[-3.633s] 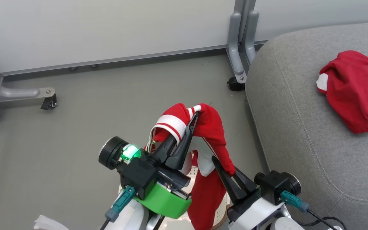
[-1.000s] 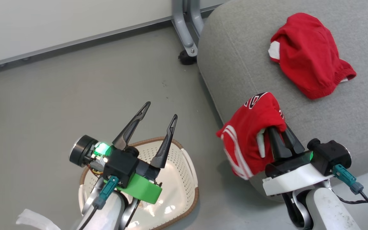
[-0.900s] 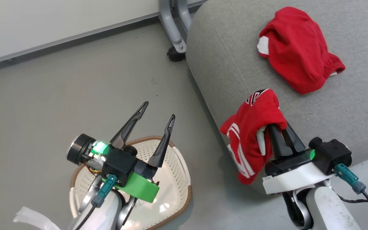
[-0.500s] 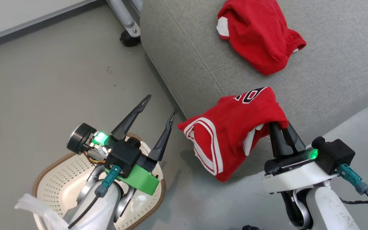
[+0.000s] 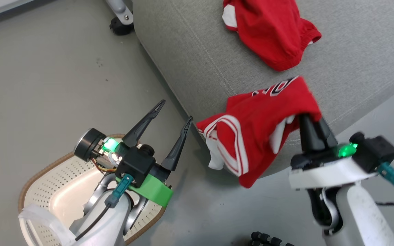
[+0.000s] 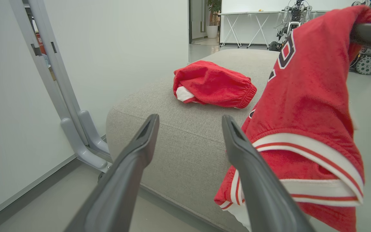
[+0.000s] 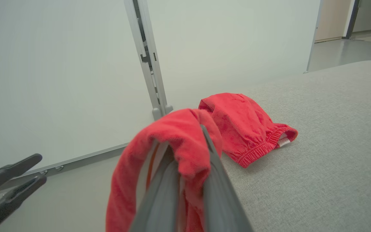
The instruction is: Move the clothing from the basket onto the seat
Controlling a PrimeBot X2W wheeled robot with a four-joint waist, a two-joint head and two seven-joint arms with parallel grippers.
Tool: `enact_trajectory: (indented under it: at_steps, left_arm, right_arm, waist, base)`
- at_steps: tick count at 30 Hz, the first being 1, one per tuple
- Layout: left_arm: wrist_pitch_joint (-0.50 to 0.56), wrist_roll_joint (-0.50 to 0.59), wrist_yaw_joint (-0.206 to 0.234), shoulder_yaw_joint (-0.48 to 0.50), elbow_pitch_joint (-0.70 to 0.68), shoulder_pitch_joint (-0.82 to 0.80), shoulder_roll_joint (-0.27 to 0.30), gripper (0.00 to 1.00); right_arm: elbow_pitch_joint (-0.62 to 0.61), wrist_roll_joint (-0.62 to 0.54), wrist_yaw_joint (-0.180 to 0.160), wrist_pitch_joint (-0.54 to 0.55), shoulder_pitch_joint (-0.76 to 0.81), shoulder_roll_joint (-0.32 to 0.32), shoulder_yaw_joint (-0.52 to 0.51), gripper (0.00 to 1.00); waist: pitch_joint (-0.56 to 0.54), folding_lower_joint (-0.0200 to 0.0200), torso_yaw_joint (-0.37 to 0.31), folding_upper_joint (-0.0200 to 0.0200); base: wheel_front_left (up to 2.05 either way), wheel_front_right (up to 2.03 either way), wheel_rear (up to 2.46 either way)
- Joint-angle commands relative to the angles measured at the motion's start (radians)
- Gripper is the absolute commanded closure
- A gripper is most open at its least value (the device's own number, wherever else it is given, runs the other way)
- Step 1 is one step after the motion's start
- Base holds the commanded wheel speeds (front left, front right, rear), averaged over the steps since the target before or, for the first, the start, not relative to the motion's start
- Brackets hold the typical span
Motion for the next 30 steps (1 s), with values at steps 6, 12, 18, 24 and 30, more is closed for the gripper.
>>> enact_trajectory:
  at_steps: [6, 12, 18, 24, 30]
  left_arm:
    - [0.015, 0.006, -0.004, -0.024, -0.014, -0.043, 0.013, 0.0]
    - [0.018, 0.007, -0.008, -0.045, -0.022, -0.088, 0.014, 0.0]
    - [0.027, -0.007, -0.012, -0.073, -0.028, -0.124, 0.032, 0.0]
    - [0.035, -0.017, -0.014, -0.1, -0.049, -0.148, 0.042, 0.0]
    - [0.036, -0.027, -0.015, -0.104, -0.054, -0.15, 0.057, 0.0]
  right_arm:
    - [-0.058, 0.033, -0.001, -0.003, -0.195, -0.001, -0.076, 1.0]
    - [-0.073, 0.008, -0.001, -0.003, -0.449, -0.071, -0.152, 1.0]
    - [-0.007, 0.024, -0.001, -0.003, -0.692, -0.172, -0.257, 1.0]
    - [0.071, -0.024, -0.001, -0.003, -0.828, -0.273, -0.355, 1.0]
    - [0.202, -0.09, -0.001, -0.003, -0.783, -0.262, -0.453, 1.0]
  waist:
    - [0.081, -0.0001, 0.072, 0.0]
    - [0.156, -0.0001, 0.137, 0.0]
    - [0.217, -0.0001, 0.184, 0.0]
    - [0.279, -0.0001, 0.213, 0.0]
    - [0.293, -0.0001, 0.21, 0.0]
  base:
    - [0.0, 0.0, 0.0]
    - [0.0, 0.0, 0.0]
    - [0.0, 0.0, 0.0]
    - [0.0, 0.0, 0.0]
    - [0.0, 0.0, 0.0]
